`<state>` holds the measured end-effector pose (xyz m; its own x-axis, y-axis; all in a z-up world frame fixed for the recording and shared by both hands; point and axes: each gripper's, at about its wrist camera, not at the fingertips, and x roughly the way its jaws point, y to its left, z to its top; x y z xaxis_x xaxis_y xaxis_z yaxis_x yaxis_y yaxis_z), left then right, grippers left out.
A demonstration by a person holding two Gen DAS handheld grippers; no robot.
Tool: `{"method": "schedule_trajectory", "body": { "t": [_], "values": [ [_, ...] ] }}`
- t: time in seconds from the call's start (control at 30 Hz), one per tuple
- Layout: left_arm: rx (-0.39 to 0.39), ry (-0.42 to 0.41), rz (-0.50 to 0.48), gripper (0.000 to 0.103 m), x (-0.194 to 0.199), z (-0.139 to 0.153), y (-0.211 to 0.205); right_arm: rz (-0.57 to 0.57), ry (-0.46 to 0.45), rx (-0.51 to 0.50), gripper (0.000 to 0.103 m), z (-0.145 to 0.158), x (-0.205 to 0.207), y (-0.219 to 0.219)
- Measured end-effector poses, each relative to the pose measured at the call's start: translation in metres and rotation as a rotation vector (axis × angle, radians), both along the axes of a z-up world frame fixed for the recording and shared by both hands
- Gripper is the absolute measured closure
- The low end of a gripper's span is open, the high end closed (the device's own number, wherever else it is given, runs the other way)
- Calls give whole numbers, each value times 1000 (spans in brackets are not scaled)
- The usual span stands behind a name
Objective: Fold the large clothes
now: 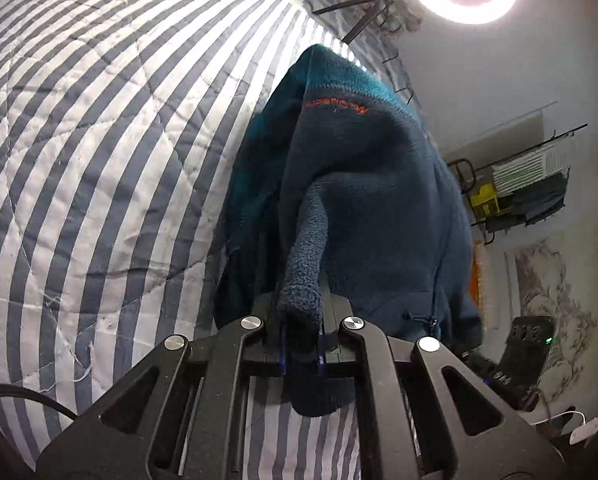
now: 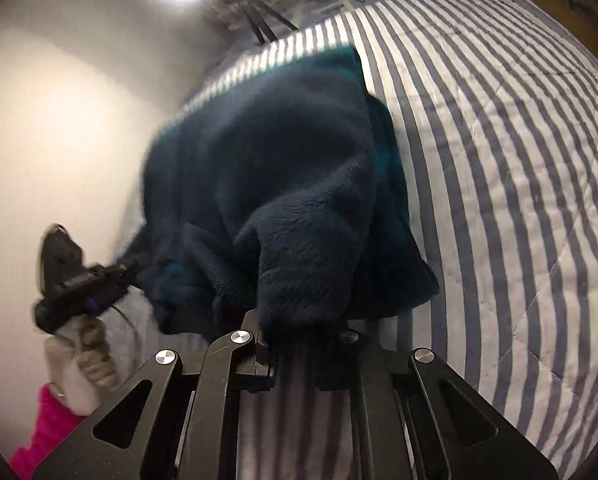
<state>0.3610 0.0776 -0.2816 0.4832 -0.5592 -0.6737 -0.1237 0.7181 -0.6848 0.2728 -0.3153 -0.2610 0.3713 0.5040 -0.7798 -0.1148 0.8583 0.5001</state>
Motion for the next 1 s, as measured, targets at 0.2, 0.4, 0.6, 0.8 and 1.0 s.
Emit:
{"method": "schedule_trajectory", "body": {
  "t": [0.2,0.4,0.6,0.8,1.0],
  "values": [
    [-33,-28,-51,58,-18,25,15,33,-28,1,83,19,-15,-12],
    [-128,-45,55,52,-3,34,59,-62,-149,-121,80,64,-40,-35],
    [-201,13,67,52,66,16,56,86,-311,-232,80,91,-21,31],
    [-187,15,-19,92,93,14,36,147,-300,-410,80,50,19,64],
    [181,-71,-51,96,108,48,12,113,-176,-313,75,8,29,32]
  ]
}}
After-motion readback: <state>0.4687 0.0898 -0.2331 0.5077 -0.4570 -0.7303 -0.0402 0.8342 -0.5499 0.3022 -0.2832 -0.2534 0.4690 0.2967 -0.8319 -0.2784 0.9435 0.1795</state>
